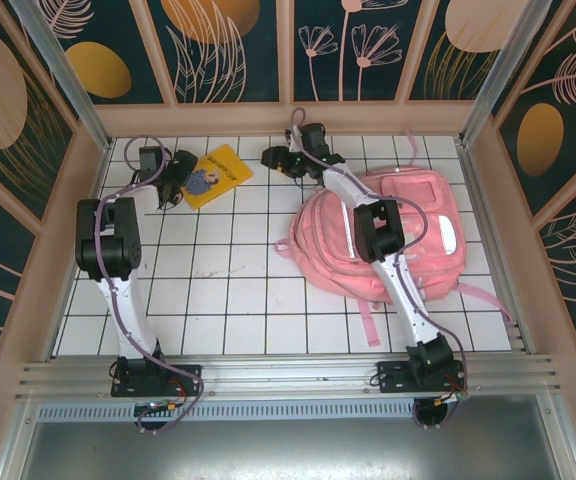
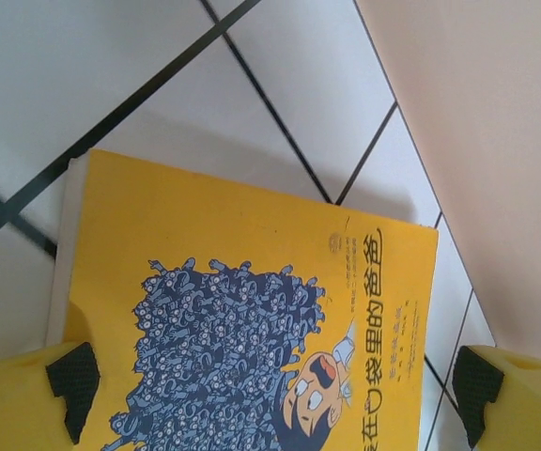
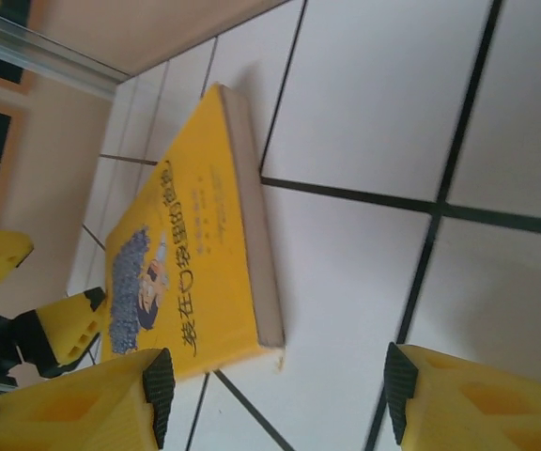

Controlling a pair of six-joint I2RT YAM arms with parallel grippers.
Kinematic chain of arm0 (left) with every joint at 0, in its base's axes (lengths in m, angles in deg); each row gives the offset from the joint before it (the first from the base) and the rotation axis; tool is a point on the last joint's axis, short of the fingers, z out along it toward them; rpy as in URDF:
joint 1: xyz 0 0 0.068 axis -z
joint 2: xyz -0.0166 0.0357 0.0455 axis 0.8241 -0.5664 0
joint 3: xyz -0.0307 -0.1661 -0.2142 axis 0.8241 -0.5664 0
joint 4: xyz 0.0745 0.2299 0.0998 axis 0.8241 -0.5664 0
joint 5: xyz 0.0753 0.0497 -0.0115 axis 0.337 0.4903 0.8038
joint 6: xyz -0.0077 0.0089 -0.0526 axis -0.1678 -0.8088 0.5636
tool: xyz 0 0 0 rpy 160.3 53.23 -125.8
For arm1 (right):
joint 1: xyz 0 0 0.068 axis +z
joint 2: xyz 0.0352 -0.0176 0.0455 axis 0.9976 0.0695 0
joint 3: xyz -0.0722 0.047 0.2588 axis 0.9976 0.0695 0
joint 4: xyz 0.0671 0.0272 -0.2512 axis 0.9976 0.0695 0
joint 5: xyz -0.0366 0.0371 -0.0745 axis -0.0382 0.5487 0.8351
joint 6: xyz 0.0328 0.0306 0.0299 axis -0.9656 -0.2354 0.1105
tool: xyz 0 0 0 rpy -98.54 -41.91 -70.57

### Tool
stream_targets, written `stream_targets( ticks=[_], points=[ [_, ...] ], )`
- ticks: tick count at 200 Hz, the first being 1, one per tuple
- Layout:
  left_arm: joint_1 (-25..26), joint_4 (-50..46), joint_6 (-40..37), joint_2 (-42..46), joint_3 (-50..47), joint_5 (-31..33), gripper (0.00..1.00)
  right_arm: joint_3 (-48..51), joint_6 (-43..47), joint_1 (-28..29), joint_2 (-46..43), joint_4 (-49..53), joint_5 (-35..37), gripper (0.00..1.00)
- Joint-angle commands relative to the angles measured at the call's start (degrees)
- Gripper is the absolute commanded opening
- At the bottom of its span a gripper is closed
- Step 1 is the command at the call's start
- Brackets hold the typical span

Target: Pack the student bag

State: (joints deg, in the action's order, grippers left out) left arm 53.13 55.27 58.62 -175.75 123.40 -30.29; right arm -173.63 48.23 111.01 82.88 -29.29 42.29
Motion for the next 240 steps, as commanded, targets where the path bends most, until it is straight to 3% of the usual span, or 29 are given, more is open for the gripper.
stream_targets(
  ticks=[1,38,84,114,136,202,240],
  points=[
    [-0.35,-1.23,-2.71,-3.88,3.48,-1.13,0.98,-2.13,-3.27,1.07,4.02,-3.81,-1.0,0.64],
    [0.2,-3.69,-5.69,-8.22,10.94,-3.71,0.98,-3.12,-4.84,1.4,5.67,-6.28,0.9,0.66],
    [5.36,-14.59,-13.79,-15.5,26.01,-5.74,0.98,-3.59,-3.81,1.99,5.63,0.18,7.13,0.63],
    [7.28,-14.55,-12.96,-16.16,26.89,-9.42,0.98,-2.82,-1.56,2.87,4.73,5.7,6.59,0.61],
    [7.89,-11.76,-10.44,-14.81,23.34,-12.53,0.98,1.77,-1.12,2.87,1.51,6.27,4.12,0.58],
    [8.33,-1.47,-4.98,-0.03,-1.17,-15.05,0.98,21.37,6.53,5.5,-13.74,9.06,-0.3,0.54],
    [8.44,-6.88,-7.15,12.37,-10.91,-11.19,0.99,35.62,9.25,8.72,-22.85,7.49,1.44,0.51]
  ],
)
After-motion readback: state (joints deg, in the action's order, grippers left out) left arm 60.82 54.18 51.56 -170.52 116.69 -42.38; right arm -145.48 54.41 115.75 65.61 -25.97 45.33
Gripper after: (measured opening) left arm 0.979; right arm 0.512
